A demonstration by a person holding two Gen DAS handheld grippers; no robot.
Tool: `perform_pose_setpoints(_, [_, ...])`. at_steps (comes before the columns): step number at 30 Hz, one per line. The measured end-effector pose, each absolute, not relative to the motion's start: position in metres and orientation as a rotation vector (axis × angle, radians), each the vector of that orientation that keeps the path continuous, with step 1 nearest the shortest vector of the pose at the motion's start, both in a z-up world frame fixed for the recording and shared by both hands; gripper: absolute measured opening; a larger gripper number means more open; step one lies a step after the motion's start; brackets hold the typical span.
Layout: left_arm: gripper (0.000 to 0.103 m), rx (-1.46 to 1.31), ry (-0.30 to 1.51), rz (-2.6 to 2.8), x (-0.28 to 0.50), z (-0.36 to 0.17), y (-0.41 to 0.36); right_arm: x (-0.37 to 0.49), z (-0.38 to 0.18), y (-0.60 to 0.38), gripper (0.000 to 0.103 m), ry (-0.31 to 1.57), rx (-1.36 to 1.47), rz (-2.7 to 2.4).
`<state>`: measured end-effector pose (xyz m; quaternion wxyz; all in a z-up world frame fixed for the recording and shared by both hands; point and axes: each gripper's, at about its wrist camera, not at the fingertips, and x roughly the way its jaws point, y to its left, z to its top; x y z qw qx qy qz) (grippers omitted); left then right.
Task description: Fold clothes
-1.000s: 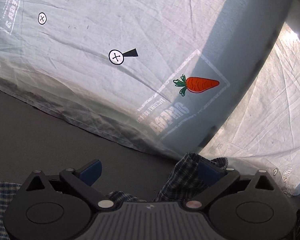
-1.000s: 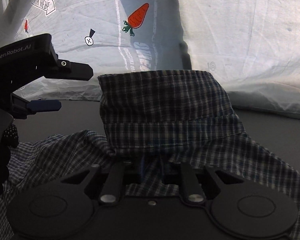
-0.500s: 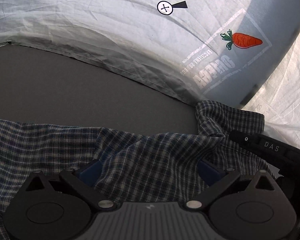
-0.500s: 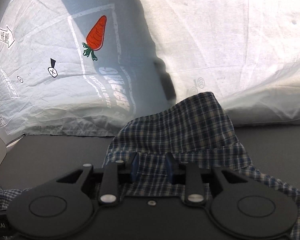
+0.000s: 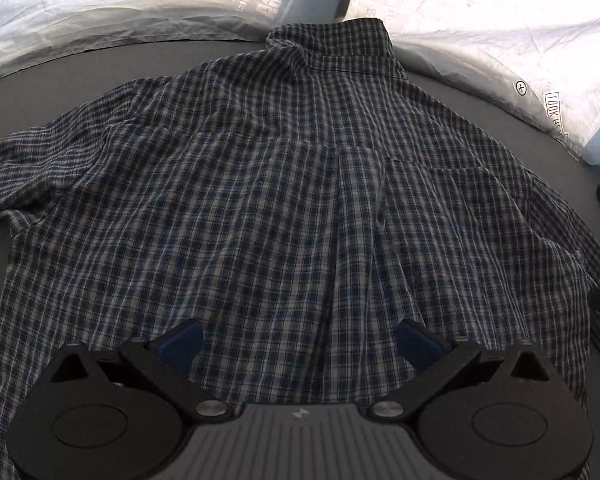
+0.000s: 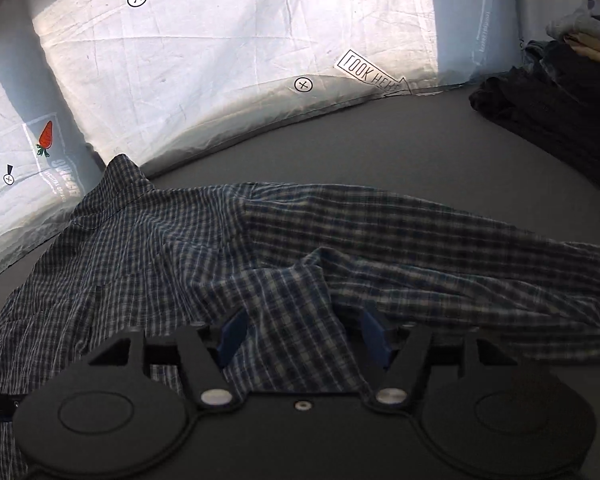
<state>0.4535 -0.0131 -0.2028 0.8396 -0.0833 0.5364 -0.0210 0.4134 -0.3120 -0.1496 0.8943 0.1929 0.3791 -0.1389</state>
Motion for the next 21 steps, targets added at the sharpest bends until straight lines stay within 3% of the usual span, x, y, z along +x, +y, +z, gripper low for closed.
perform_pose_setpoints(7, [0.103,0.078,1.173,-0.077,0.4,-0.221,-0.057,0.319,-0.162,-0.409,0.065,0.735,0.648,-0.625])
perform_pose_setpoints(11, [0.103,0.063,1.153,-0.049,0.401,-0.218,-0.054,0.305,-0.162,-0.439,0.064,0.71,0.634,-0.651])
perform_pose_setpoints(13, [0.103,0.06,1.16,-0.038,0.405,-0.217,-0.054,0.305,-0.163,-0.45,0.056,0.705,0.645,-0.626])
perform_pose_setpoints(15, [0.103,0.051,1.159,-0.021,0.408,-0.216,-0.054,0.31,-0.163,-0.455,0.038,0.688,0.662,-0.581])
perform_pose_setpoints(16, [0.103,0.048,1.157,-0.012,0.408,-0.215,-0.055,0.316,-0.163,-0.455,0.034,0.684,0.66,-0.559])
perform_pose_setpoints(21, [0.103,0.023,1.165,0.029,0.407,-0.217,-0.058,0.37,-0.169,-0.442,0.03,0.711,0.623,-0.406])
